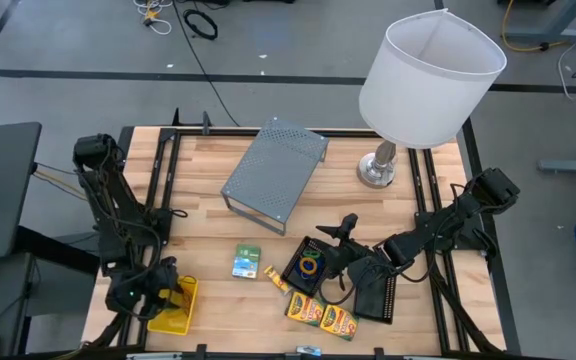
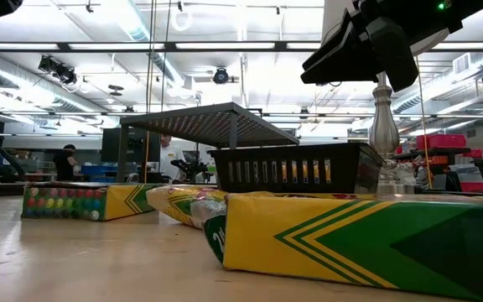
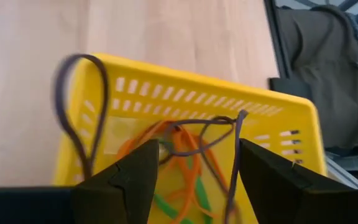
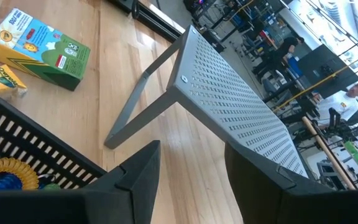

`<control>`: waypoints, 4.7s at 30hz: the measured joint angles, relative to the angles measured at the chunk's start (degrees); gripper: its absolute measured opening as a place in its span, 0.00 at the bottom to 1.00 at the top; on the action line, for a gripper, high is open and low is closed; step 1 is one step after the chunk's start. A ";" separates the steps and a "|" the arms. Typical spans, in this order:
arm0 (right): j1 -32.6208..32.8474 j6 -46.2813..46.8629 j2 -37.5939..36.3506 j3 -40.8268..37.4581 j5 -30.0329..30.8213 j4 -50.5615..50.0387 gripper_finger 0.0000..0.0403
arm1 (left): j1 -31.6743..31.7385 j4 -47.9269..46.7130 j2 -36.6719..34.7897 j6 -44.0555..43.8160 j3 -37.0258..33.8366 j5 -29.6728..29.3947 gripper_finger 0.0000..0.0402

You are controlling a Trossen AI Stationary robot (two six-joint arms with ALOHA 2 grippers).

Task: Pick & Place Office Desk Supplies
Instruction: Put the black rubber band into the yellow bin, then put the box of crayons into right black bin

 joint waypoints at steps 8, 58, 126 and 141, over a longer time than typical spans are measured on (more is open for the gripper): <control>0.00 0.00 0.00 0.00 0.02 0.00 0.47 | 0.01 -2.56 0.00 -1.30 -0.02 -1.65 0.56; -3.72 1.93 0.00 0.00 -3.56 0.04 0.47 | 15.22 24.12 11.32 54.54 13.70 -22.84 0.53; -13.90 4.95 0.00 0.00 -29.31 0.07 0.47 | 83.25 47.16 -19.78 77.40 -18.90 39.39 0.53; -13.88 7.51 0.00 -0.02 -29.29 -0.20 0.47 | 72.55 27.89 -38.77 77.54 -11.02 30.36 0.53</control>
